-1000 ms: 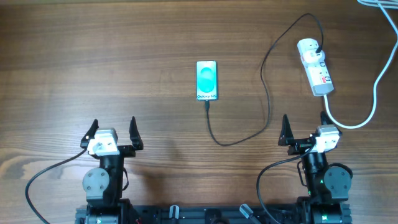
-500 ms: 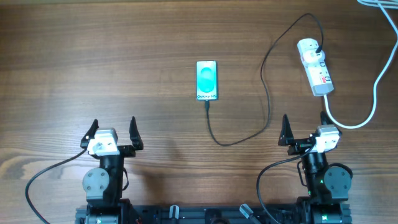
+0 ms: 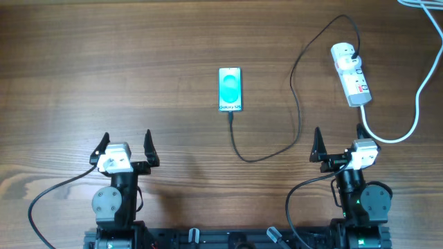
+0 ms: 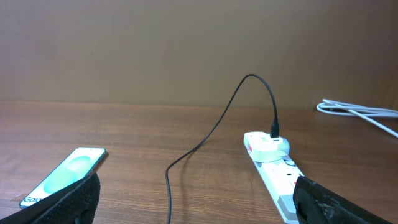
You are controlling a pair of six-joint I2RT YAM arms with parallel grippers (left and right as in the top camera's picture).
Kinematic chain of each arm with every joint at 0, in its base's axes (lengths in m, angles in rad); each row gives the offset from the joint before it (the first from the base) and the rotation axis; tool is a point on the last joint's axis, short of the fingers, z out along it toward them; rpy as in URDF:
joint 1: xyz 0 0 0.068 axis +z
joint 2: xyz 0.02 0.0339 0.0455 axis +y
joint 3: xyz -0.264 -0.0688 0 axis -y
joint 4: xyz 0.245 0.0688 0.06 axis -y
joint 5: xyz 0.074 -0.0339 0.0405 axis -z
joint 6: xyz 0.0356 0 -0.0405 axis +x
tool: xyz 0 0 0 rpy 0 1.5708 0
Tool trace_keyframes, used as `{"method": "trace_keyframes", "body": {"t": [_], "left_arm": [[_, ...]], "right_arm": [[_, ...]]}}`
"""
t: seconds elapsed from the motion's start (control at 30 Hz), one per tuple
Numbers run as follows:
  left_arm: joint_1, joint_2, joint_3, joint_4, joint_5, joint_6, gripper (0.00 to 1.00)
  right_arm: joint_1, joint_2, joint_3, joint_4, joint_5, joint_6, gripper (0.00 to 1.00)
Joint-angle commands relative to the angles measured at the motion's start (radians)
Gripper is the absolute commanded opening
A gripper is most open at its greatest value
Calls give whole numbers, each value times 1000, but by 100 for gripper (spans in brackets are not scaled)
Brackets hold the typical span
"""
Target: Plug charger to phone and switch on socket
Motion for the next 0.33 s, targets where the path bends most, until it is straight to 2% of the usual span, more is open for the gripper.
{"method": "trace_keyframes", "body": {"t": [0.0, 0.3], "left_arm": [[5, -11, -4, -1, 9, 23, 100], [5, -11, -4, -1, 9, 23, 100]], "right_arm": [[4, -9, -1, 2, 13, 2, 100], [4, -9, -1, 2, 13, 2, 100]]}}
